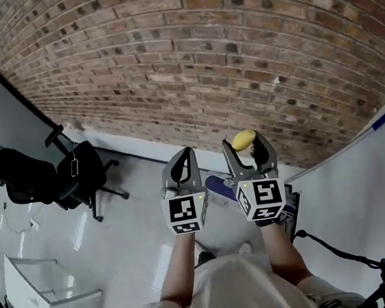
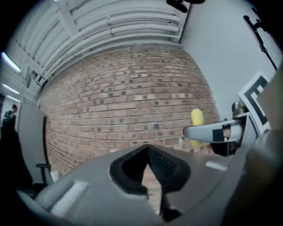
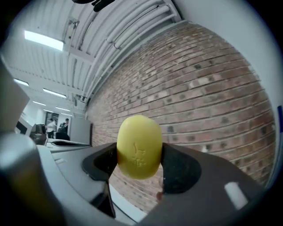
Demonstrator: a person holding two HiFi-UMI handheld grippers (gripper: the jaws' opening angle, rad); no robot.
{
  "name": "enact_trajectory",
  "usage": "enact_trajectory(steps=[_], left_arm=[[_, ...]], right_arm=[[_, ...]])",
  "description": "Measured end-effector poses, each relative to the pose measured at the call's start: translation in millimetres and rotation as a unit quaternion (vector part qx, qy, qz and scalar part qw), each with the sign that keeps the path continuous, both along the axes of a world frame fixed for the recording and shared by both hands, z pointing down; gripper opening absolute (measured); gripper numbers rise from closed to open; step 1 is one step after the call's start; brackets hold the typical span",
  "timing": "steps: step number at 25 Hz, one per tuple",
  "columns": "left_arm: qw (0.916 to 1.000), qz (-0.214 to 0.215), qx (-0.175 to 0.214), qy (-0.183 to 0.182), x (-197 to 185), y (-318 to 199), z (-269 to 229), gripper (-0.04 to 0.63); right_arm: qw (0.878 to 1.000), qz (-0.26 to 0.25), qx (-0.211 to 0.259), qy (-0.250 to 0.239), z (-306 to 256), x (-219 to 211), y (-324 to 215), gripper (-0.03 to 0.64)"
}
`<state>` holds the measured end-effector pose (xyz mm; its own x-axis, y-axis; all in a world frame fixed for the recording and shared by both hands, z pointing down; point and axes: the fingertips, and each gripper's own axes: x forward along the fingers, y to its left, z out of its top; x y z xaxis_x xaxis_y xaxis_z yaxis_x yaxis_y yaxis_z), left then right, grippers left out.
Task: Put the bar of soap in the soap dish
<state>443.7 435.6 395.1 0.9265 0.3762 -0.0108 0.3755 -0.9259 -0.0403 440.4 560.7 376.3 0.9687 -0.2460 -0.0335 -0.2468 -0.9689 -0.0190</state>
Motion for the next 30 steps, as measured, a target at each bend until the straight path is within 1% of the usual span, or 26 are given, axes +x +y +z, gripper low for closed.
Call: enact_trajectory(steps=[2,4,7,11,13,15,17,19,21,22,25,27,28,30], left_arm=[[0.9978,-0.066,0.006,0.006,1.3,-73.0,-1.7,0.0],[0.9927,-0.121,0.005,0.005,-4.7,-140.0,-4.3,0.0],[0.9798,-0.2,0.007,0.002,-21.7,-236.9,-7.1,0.0],[0.9562,-0.292,0.008,0.007,-53.5,-349.5,-11.2,-0.002],[0.9408,-0.339,0.006,0.011,-81.2,-399.4,-13.2,-0.002],[0.9222,-0.387,0.002,0.013,-114.9,-444.8,-12.8,-0.002],[0.9016,-0.432,-0.001,0.011,-148.7,-483.5,-8.1,-0.002],[0.8818,-0.472,-0.004,0.005,-181.3,-513.9,-2.6,-0.002],[0.8623,-0.506,-0.005,0.005,-214.4,-536.8,-3.2,-0.002],[0.8486,-0.529,-0.002,0.009,-232.4,-547.2,-6.2,-0.002],[0.7987,-0.601,0.016,0.022,-284.5,-568.9,-14.7,0.0],[0.7641,-0.644,0.019,0.028,-314.1,-573.8,-17.1,0.0],[0.7448,-0.666,0.015,0.031,-328.9,-574.4,-17.8,0.0],[0.7037,-0.709,0.003,0.041,-361.1,-572.1,-20.0,0.0]], right_arm=[[0.998,-0.066,0.006,0.002,-0.3,14.7,-72.7,0.299],[0.992,-0.126,0.008,0.003,-1.6,19.0,-142.9,0.3],[0.979,-0.204,0.008,0.007,-6.9,14.0,-243.1,0.299],[0.956,-0.292,0.009,0.015,-15.6,-1.2,-362.5,0.3],[0.938,-0.347,0.012,0.021,-19.4,-18.4,-421.6,0.299],[0.915,-0.403,0.013,0.027,-19.8,-41.5,-477.6,0.299],[0.89,-0.455,0.008,0.027,-16.0,-67.3,-527.4,0.299],[0.862,-0.507,0.001,0.028,-13.5,-96.3,-571.6,0.299],[0.827,-0.562,0.0,0.032,-15.7,-130.2,-611.3,0.299],[0.806,-0.591,0.0,0.035,-17.7,-148.9,-629.6,0.299],[0.737,-0.674,0.0,0.041,-21.8,-206.0,-669.8,0.299],[0.692,-0.721,0.006,0.039,-21.7,-237.4,-684.5,0.299],[0.671,-0.741,0.009,0.034,-21.0,-250.9,-690.0,0.299],[0.631,-0.775,0.014,0.023,-18.9,-277.7,-697.4,0.299]])
